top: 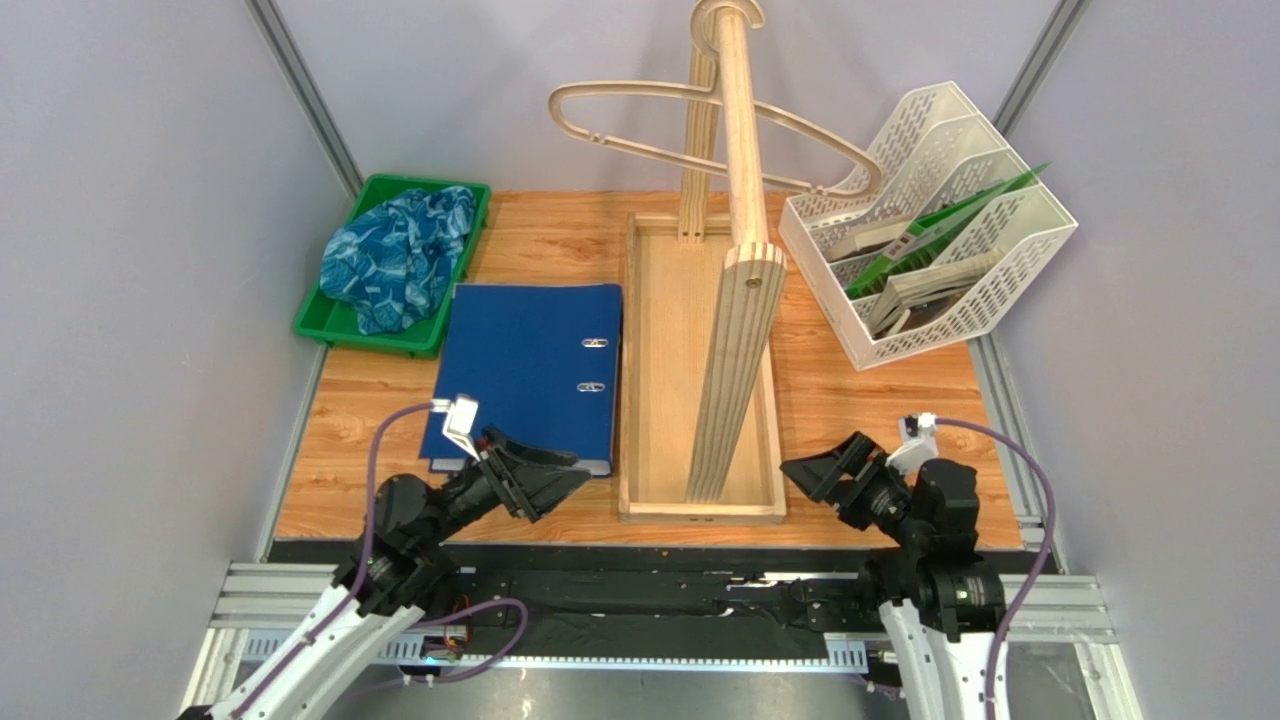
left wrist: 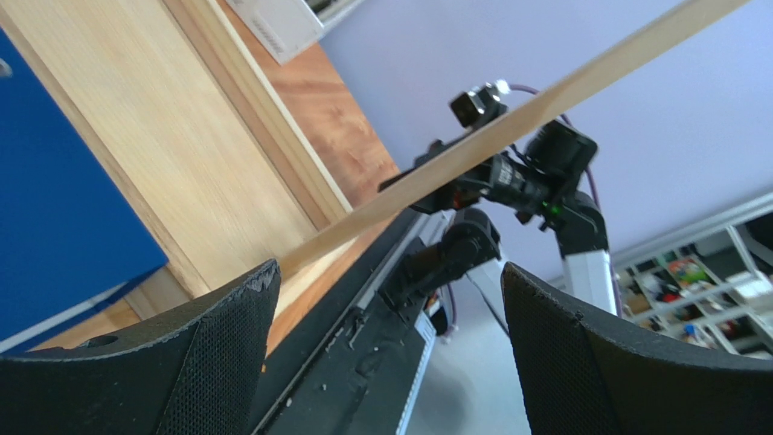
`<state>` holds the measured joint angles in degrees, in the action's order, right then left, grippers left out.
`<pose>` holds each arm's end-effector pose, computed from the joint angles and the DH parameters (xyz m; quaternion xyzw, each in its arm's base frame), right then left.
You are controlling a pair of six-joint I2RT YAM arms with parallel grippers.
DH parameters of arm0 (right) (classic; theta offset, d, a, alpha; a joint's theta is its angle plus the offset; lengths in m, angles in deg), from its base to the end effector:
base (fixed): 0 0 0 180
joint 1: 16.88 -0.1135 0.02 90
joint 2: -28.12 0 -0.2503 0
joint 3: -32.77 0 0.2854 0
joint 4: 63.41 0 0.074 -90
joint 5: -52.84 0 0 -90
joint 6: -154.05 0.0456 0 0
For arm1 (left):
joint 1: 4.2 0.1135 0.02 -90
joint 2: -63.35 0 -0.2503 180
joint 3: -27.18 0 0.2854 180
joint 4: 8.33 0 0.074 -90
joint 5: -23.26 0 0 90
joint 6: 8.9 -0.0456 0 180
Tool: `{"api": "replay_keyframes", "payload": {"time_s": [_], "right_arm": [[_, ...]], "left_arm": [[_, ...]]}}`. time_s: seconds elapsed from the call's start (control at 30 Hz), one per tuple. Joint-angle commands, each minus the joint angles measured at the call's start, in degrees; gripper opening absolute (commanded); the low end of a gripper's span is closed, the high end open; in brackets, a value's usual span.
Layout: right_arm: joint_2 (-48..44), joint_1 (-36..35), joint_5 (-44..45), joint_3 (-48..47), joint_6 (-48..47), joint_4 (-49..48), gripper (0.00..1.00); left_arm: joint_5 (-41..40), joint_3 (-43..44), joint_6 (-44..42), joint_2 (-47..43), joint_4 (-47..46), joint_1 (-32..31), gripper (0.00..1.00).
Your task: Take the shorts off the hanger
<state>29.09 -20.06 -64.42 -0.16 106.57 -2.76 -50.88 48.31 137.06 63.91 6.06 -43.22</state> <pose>0.1110 0.0271 0.2138 0.1683 0.8277 0.3792 0.3779 0.1119 -0.1067 0.2289 0.0041 0.6695 -0.6056 0.4301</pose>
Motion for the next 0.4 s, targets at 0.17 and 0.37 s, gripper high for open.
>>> {"api": "replay_keyframes", "payload": {"time_s": [0.17, 0.37], "right_arm": [[-4.8, 0.3, -0.9, 9.6, 0.2, -13.2, 1.0], [-4.8, 0.2, -4.1, 20.4, 7.1, -25.4, 1.0]], "left_arm": [[8.4, -11.5, 5.8, -6.9, -20.9, 0.0, 0.95], [9.2, -11.1, 3.4, -7.6, -14.8, 0.0, 0.95]]}}
